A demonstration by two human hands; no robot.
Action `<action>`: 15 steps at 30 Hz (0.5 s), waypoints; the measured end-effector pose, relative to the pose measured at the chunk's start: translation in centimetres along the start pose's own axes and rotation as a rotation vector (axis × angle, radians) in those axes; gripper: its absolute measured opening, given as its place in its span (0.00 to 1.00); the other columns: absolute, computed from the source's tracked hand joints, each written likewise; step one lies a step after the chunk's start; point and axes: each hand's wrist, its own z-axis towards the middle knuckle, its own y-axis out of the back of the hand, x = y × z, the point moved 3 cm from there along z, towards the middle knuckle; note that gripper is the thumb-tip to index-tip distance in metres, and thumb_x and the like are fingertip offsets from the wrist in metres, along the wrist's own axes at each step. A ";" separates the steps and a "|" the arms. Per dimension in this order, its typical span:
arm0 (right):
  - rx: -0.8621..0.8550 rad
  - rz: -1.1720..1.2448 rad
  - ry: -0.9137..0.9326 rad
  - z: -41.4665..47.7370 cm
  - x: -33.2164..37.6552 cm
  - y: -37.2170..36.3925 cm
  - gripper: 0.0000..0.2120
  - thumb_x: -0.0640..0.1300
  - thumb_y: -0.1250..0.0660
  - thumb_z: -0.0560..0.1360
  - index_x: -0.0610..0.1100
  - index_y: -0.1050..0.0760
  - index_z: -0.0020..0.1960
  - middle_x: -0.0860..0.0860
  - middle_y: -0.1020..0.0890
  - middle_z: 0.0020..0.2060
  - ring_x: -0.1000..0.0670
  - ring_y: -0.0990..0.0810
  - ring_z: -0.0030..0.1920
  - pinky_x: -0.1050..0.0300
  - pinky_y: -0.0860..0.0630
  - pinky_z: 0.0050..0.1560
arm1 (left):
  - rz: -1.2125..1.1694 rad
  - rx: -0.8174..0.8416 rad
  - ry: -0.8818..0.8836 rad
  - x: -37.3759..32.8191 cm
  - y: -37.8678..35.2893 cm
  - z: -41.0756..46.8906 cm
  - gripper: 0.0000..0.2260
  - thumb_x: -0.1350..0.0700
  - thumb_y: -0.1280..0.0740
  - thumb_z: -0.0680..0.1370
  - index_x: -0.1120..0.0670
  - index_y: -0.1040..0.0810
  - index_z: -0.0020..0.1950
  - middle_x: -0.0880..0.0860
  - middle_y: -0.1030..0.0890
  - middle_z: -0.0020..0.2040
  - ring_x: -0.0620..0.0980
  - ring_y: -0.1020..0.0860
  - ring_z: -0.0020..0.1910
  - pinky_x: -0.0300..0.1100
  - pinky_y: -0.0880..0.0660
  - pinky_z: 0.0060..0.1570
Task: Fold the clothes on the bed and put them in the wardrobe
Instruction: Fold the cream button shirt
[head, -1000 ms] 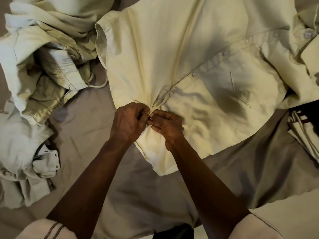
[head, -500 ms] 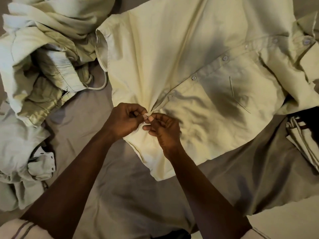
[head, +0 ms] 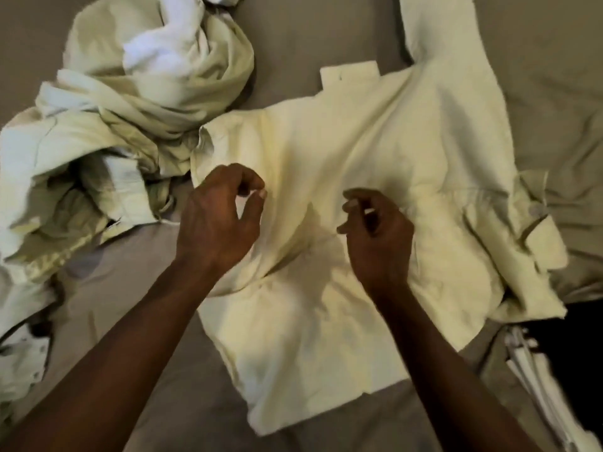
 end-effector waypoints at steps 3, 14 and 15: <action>-0.052 -0.069 0.131 9.6 1.5 1.4 0.17 0.37 0.42 0.75 0.45 0.17 0.55 0.51 0.14 0.47 0.53 0.15 0.40 0.53 0.18 0.48 | 0.162 -0.065 -0.103 -0.3 -0.8 6.0 0.07 0.57 0.33 0.80 0.53 0.21 0.58 0.55 0.20 0.54 0.58 0.21 0.54 0.54 0.23 0.52; 0.760 -1.412 0.389 27.5 6.1 1.0 0.36 0.45 0.27 0.75 0.54 0.38 0.79 0.50 0.25 0.72 0.44 0.26 0.71 0.47 0.34 0.71 | 0.507 0.240 0.080 4.6 -0.1 13.1 0.14 0.55 0.26 0.76 0.52 0.16 0.62 0.60 0.19 0.60 0.64 0.20 0.58 0.54 0.23 0.56; 0.764 -1.531 0.418 27.8 6.3 1.2 0.34 0.49 0.27 0.75 0.55 0.36 0.77 0.51 0.25 0.72 0.45 0.26 0.71 0.47 0.37 0.70 | 0.513 0.231 0.062 4.4 0.0 13.1 0.14 0.56 0.25 0.75 0.53 0.16 0.61 0.60 0.20 0.60 0.64 0.20 0.58 0.55 0.23 0.56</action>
